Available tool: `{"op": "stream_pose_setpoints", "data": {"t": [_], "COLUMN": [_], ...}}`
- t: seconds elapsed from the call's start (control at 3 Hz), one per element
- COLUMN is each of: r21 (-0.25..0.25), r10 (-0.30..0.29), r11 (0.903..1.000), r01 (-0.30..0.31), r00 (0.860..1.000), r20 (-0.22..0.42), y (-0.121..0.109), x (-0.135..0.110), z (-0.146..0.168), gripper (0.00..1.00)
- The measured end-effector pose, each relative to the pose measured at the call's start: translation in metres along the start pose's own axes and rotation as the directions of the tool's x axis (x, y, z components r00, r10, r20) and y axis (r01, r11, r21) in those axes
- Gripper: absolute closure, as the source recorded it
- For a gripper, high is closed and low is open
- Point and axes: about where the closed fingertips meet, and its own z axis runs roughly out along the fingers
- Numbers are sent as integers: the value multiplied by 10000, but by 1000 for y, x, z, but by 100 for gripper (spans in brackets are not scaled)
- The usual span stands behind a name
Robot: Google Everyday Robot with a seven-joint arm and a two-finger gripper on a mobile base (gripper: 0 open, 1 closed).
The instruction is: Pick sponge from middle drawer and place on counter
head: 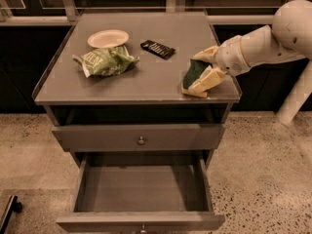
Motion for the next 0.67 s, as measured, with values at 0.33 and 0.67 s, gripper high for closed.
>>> {"op": "stream_pose_setpoints", "data": {"t": [0.33,0.67], "r21": [-1,-2], "r10": [0,0], "r11": [10000,10000], "r01": [0,0], "r00": [10000,10000], "r20": [0,0], "y": [0,0], "x": [0,0], "z": [0,0], "gripper": [0,0]}}
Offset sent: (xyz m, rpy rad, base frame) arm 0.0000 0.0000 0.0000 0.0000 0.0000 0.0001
